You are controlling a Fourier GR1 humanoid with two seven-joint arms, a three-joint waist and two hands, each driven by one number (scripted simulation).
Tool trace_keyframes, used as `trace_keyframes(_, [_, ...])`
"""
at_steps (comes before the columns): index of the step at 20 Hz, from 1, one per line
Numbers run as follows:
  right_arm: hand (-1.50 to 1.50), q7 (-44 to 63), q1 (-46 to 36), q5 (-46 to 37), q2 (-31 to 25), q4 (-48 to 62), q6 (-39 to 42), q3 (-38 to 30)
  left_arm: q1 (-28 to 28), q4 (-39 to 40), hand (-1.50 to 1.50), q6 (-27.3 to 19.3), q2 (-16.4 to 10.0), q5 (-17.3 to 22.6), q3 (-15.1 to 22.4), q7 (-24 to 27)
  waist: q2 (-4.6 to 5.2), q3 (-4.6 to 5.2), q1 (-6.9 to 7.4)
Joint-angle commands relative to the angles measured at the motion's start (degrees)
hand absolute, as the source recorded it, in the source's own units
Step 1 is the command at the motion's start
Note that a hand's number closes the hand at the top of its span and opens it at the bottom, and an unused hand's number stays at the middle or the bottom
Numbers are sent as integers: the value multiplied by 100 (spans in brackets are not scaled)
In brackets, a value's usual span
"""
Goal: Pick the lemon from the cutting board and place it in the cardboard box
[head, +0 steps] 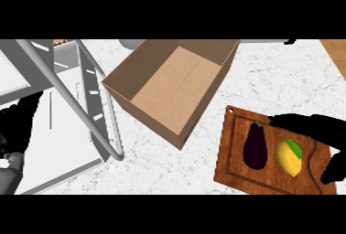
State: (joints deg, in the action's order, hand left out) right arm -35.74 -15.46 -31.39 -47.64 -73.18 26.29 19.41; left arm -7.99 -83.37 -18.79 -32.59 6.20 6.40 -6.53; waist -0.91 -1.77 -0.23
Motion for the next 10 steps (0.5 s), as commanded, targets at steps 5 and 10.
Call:
trace_keyframes(5, [-150,357,242,-6,133,-734,203,122,653,612,0,64,-125,-267,-48,460,86,190,-3])
trace_keyframes(10, [-150,770,441,-410,23,-952,122,244,285,600,0,-152,61,-461,134,184,94,184,-75])
